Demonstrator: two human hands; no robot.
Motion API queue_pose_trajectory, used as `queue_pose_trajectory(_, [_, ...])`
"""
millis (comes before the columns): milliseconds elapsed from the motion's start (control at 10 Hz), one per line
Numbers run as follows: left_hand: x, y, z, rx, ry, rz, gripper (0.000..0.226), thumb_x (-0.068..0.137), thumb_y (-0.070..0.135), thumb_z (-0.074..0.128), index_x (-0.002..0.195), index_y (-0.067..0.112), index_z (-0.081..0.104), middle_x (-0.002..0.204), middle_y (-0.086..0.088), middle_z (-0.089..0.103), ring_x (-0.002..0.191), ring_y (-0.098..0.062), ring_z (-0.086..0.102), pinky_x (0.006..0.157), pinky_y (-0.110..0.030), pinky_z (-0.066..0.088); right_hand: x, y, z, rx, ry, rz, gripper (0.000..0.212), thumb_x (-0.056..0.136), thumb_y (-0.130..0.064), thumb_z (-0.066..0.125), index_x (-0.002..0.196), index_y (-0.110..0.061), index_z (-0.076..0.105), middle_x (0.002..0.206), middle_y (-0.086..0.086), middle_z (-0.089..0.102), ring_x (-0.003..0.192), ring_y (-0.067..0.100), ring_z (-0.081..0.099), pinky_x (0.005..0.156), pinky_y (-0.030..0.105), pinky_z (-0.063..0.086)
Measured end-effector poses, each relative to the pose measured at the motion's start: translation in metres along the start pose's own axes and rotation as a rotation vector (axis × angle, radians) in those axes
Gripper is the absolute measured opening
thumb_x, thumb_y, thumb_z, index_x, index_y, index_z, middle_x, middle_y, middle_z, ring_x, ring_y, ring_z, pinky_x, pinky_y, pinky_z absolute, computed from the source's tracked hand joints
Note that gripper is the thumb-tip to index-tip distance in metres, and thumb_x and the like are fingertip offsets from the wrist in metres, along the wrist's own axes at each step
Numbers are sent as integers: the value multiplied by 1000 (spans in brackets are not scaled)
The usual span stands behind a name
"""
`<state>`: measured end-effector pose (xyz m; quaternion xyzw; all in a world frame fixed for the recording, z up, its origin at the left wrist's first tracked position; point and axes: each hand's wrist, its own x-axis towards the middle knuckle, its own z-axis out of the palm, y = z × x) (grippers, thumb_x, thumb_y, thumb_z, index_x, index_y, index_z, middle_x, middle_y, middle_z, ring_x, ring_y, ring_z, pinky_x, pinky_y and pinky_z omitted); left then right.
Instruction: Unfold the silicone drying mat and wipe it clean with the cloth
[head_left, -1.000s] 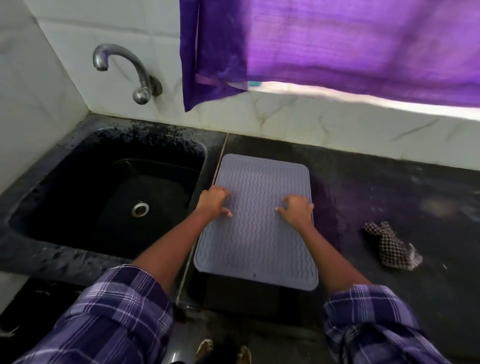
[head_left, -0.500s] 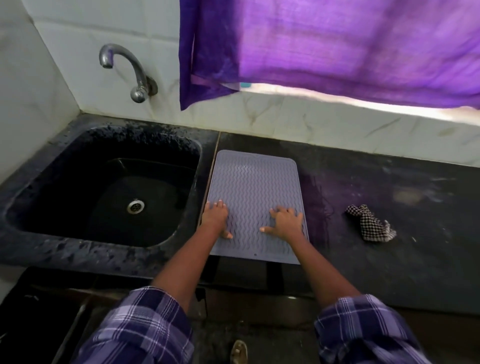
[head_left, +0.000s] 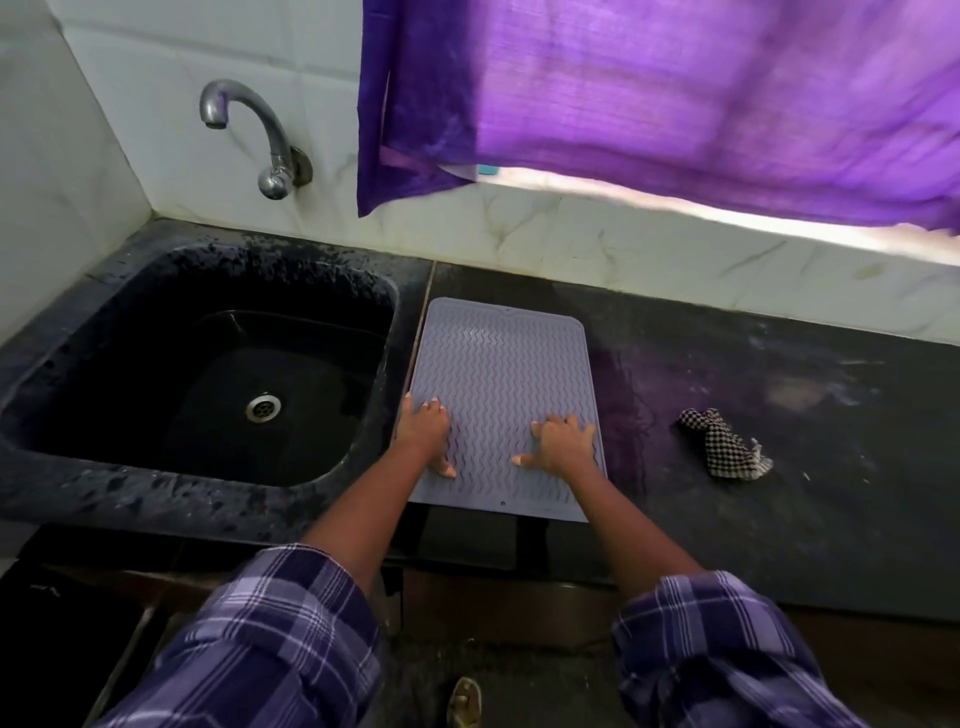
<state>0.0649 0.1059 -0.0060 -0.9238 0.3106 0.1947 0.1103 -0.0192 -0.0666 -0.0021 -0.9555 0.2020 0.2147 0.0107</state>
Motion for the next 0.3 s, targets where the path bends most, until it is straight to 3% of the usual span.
queue_pose_trajectory(100, [-8, -6, -2, -168, 71, 9, 85, 79, 48, 70, 145, 9, 33, 153, -10, 32, 144, -24, 29, 119, -50, 10, -5, -7, -5, 160, 141, 25, 61, 92, -46, 52, 143, -17, 35, 145, 9, 43, 134, 30, 37, 110, 50, 26])
queue_pose_trajectory(200, [-12, -6, -6, -335, 254, -16, 40, 92, 38, 59, 119, 8, 57, 125, -9, 60, 116, -24, 56, 98, -36, 43, -8, -16, -2, 273, 331, 43, 58, 98, -34, 42, 149, -15, 22, 147, 9, 43, 134, 29, 40, 112, 49, 26])
queue_pose_trajectory(300, [-7, -1, -12, -290, 359, -37, 27, 99, 26, 45, 111, 8, 60, 117, -9, 64, 108, -25, 61, 87, -35, 47, 2, -19, 1, 283, 446, 8, 51, 99, -30, 42, 146, -17, 30, 149, 6, 41, 136, 25, 38, 111, 47, 27])
